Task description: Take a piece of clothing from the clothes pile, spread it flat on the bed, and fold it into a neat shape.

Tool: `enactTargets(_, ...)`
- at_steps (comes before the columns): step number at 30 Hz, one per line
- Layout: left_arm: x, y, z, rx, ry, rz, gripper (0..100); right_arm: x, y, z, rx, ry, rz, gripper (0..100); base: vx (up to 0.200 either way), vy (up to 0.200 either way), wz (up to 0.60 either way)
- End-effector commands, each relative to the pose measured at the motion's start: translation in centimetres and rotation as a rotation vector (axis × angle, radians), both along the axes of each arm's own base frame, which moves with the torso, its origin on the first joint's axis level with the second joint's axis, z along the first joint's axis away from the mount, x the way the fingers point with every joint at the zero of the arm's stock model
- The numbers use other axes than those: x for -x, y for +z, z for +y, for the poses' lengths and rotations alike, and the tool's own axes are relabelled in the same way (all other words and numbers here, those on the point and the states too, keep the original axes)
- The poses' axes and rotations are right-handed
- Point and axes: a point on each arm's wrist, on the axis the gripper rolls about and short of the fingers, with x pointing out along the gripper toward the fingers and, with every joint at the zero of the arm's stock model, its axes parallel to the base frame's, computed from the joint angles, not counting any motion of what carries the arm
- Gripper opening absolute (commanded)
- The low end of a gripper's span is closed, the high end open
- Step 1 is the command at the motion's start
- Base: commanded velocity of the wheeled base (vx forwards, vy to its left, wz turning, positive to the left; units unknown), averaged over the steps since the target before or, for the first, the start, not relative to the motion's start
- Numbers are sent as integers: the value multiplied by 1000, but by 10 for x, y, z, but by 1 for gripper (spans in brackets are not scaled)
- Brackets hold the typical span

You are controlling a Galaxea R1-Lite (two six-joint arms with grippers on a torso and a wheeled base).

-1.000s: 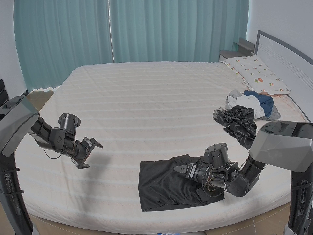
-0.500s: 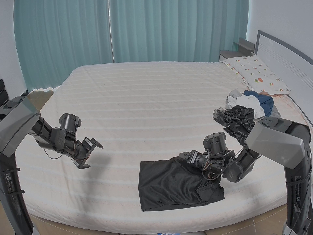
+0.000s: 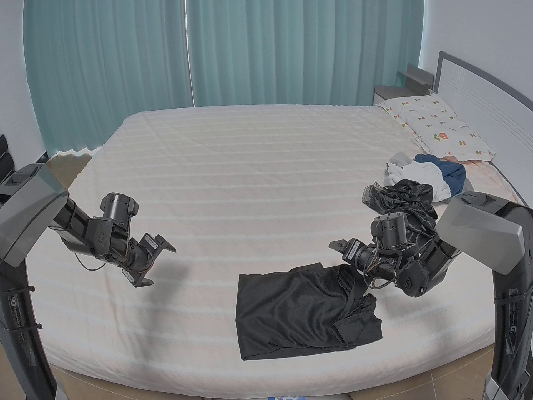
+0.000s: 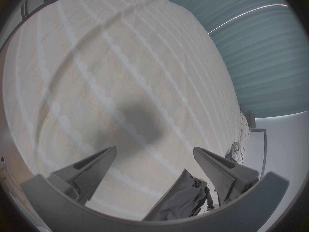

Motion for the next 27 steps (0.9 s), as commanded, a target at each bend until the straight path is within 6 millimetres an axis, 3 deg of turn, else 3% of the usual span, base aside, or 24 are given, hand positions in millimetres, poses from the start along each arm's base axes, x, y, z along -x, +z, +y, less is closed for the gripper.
enactTargets(1, 0, -1, 0, 0, 0, 1, 100, 7, 18, 0, -10, 12, -27, 100, 0, 0, 0)
enactTargets(4, 0, -1, 0, 0, 0, 3, 100, 6, 13, -2, 16, 21, -14, 100, 0, 0, 0)
enactTargets(12, 0, -1, 0, 0, 0, 1, 100, 2, -26, -8, 112, 105, 45, 100, 0, 0, 0)
enactTargets(16, 0, -1, 0, 0, 0, 3, 100, -1, -31, -2, 111, 141, 44, 100, 0, 0, 0)
enactTargets(17, 0, -1, 0, 0, 0, 3, 100, -2, -32, -2, 117, 145, 44, 0, 0, 0, 0)
enactTargets(23, 0, -1, 0, -1, -1, 4, 100, -5, -29, -7, 120, 135, 33, 0, 0, 0, 0)
enactTargets(27, 0, -1, 0, -1, -1, 4, 100, -8, -23, -22, 110, 92, 31, 0, 0, 0, 0)
